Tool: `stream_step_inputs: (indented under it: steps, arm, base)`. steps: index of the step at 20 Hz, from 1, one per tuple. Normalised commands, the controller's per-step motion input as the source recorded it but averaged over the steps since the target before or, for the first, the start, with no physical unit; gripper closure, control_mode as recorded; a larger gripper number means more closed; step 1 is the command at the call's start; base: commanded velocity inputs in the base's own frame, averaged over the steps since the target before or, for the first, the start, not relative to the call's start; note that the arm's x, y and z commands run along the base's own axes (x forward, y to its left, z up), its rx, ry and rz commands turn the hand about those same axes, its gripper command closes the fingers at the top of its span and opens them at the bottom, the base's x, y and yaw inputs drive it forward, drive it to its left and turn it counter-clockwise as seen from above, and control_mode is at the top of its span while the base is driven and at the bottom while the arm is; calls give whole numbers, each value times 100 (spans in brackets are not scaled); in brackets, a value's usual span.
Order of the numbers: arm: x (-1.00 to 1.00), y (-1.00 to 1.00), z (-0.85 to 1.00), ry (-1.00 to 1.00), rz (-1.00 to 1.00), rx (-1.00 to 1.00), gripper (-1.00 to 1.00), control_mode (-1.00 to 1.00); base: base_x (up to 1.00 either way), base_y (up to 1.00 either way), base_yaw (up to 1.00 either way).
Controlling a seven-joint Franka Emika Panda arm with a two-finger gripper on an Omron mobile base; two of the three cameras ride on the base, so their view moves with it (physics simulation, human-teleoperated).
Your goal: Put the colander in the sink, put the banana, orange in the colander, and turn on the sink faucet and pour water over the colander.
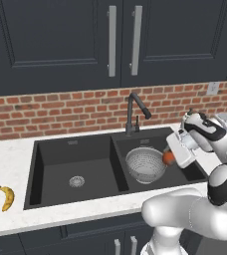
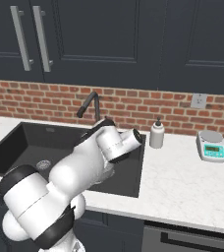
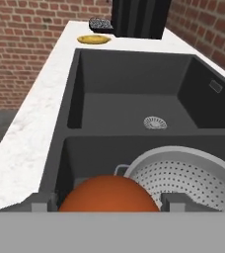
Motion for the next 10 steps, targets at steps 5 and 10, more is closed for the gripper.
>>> stream_step_inputs:
  steps: [5,10]
  arm:
    - [39,9,-3,0,0,0,100,-100]
    - [35,14,-9,0,0,0,100,-100]
  base:
    - [0,0,0]
    - [0,0,0]
